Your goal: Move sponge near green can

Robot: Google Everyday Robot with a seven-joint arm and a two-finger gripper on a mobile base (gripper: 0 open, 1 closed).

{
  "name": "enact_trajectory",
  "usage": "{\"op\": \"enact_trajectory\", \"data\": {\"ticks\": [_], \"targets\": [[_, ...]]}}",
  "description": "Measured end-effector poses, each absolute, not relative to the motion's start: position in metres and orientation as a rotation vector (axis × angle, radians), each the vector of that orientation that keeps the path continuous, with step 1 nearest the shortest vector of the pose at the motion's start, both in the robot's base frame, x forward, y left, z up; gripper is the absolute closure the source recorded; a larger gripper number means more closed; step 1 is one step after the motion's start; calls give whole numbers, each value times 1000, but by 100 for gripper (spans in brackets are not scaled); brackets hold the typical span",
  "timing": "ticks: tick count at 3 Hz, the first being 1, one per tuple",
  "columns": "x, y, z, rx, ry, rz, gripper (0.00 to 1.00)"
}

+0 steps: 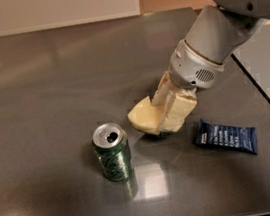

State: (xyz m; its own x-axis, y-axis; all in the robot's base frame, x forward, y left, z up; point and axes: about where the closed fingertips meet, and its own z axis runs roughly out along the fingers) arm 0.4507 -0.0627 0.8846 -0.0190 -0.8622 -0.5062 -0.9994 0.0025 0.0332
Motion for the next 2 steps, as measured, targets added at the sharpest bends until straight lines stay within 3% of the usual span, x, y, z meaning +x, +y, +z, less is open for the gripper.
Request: {"op": "enact_trajectory", "data": {"ticks": [2], "targets": [[439,-45,878,-1925,1919,625,38]]}}
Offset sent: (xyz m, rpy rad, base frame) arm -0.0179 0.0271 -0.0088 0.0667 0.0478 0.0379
